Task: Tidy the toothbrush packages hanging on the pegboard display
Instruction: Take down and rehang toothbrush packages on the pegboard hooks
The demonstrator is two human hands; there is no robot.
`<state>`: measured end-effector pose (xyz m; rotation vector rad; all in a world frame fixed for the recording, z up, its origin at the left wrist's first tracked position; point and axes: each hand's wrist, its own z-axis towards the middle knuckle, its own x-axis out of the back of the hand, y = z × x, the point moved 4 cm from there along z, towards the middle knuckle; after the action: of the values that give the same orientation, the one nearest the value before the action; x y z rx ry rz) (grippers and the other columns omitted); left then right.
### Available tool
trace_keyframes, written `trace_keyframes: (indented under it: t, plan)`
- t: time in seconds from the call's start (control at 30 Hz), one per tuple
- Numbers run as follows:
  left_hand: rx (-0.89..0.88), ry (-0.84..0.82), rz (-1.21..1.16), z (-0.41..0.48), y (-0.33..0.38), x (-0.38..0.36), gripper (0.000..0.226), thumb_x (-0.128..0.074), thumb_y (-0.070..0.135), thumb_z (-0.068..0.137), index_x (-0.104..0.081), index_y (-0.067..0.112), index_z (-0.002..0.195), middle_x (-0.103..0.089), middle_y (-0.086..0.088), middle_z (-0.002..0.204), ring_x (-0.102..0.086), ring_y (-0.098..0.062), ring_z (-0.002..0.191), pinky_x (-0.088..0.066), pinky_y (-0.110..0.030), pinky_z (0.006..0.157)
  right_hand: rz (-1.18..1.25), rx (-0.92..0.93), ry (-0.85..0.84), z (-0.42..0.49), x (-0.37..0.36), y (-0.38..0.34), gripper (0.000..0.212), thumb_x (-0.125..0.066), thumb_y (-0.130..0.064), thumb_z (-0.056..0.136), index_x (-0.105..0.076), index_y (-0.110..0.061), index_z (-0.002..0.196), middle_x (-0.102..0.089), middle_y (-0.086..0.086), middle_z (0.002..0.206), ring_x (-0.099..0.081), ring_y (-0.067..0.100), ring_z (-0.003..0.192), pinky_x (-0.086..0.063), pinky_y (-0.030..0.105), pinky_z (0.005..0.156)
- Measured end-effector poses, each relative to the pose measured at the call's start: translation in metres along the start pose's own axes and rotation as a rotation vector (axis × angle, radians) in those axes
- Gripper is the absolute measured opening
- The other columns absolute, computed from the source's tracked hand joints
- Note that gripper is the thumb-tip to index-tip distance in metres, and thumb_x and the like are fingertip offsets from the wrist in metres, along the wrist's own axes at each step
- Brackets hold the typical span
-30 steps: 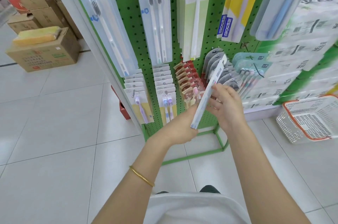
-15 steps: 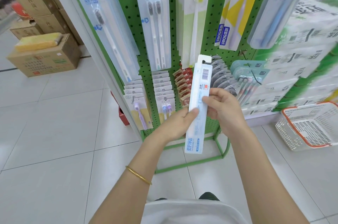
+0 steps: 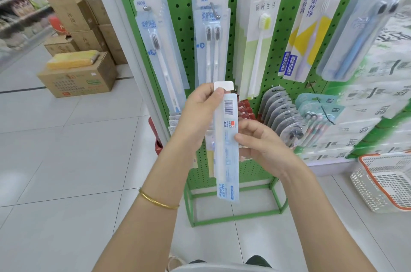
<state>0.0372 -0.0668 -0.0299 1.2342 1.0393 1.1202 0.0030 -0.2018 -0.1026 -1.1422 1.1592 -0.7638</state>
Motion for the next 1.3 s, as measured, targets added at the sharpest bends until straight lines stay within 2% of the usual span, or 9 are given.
trace_keyframes:
  t: [0.13,0.23,0.33,0.4,0.5,0.73,1.07,1.2,1.3]
  plan:
    - [-0.014,-0.041,-0.205,-0.005,0.020,0.013,0.020,-0.041,0.013,0.101,-0.059,0.013,0.093,-0.059,0.004,0.078,-0.054,-0.008,0.070,-0.048,-0.025,0.070,0.002,-0.038,-0.185,0.017,-0.024,-0.007,0.060,-0.084,-0.041,0.065,-0.062,-0.010,0.112,-0.068,0.016,0.112,-0.066,0.032,0.103,-0.054,0.035,0.083]
    - [-0.039,-0.047,-0.255,-0.007,0.039,0.027,0.023,-0.039,0.016,0.101,-0.062,0.014,0.102,-0.061,0.006,0.076,-0.055,-0.007,0.068,-0.047,-0.020,0.061,-0.087,0.011,-0.238,0.030,-0.048,-0.023,0.067,-0.083,-0.047,0.062,-0.063,-0.011,0.114,-0.070,0.010,0.105,-0.066,0.032,0.099,-0.051,0.046,0.092]
    - [-0.103,0.105,-0.143,-0.008,0.058,0.046,0.024,-0.042,0.023,0.101,-0.061,0.016,0.113,-0.066,0.000,0.094,-0.062,-0.011,0.090,-0.051,-0.025,0.073,-0.225,0.153,-0.107,0.042,-0.068,-0.046,0.052,-0.083,-0.035,0.061,-0.064,-0.017,0.105,-0.069,-0.001,0.093,-0.066,0.023,0.090,-0.053,0.043,0.087]
    - [-0.202,0.250,-0.049,-0.011,0.070,0.060,0.024,-0.042,0.021,0.101,-0.058,0.014,0.117,-0.065,-0.007,0.105,-0.063,-0.015,0.098,-0.054,-0.028,0.082,-0.317,0.226,0.057,0.049,-0.080,-0.063,0.042,-0.082,-0.028,0.066,-0.061,-0.024,0.102,-0.066,-0.006,0.092,-0.065,0.016,0.089,-0.053,0.032,0.083]
    - [-0.362,0.416,0.039,-0.019,0.083,0.076,0.020,-0.043,0.019,0.100,-0.059,0.013,0.111,-0.067,-0.005,0.101,-0.063,-0.012,0.093,-0.052,-0.023,0.074,-0.496,0.367,0.283,0.055,-0.101,-0.089,0.034,-0.080,-0.029,0.073,-0.054,-0.031,0.095,-0.058,-0.018,0.086,-0.054,-0.006,0.074,-0.044,0.011,0.069]
    - [-0.420,0.499,0.110,-0.012,0.088,0.089,0.003,-0.054,0.022,0.095,-0.054,0.024,0.098,-0.060,0.006,0.096,-0.058,-0.006,0.085,-0.048,-0.025,0.075,-0.825,0.407,0.464,0.071,-0.126,-0.090,0.050,-0.073,-0.053,0.072,-0.047,-0.019,0.098,-0.054,-0.007,0.089,-0.055,0.014,0.081,-0.050,0.041,0.074]
    - [-0.370,0.483,0.184,0.008,0.082,0.091,0.017,-0.062,0.017,0.090,-0.049,0.021,0.100,-0.063,0.000,0.097,-0.061,-0.009,0.085,-0.050,-0.021,0.076,-0.994,0.451,0.492,0.087,-0.132,-0.085,0.045,-0.064,-0.049,0.082,-0.037,-0.015,0.091,-0.040,-0.002,0.084,-0.039,0.018,0.068,-0.037,0.035,0.058]
    - [-0.367,0.459,0.203,0.015,0.082,0.093,0.017,-0.060,0.015,0.091,-0.047,0.026,0.094,-0.062,0.004,0.093,-0.059,-0.003,0.079,-0.047,-0.014,0.071,-0.921,0.558,0.459,0.092,-0.122,-0.084,0.041,-0.048,-0.043,0.094,-0.048,-0.009,0.118,-0.050,0.000,0.112,-0.049,0.016,0.104,-0.043,0.032,0.086]
    - [-0.364,0.437,0.207,0.019,0.081,0.096,0.017,-0.059,0.016,0.092,-0.047,0.028,0.094,-0.061,0.006,0.093,-0.059,-0.003,0.080,-0.048,-0.018,0.073,-0.825,0.678,0.432,0.102,-0.125,-0.097,0.043,-0.037,-0.028,0.096,-0.043,-0.007,0.133,-0.045,-0.003,0.128,-0.040,0.010,0.122,-0.029,0.015,0.102]
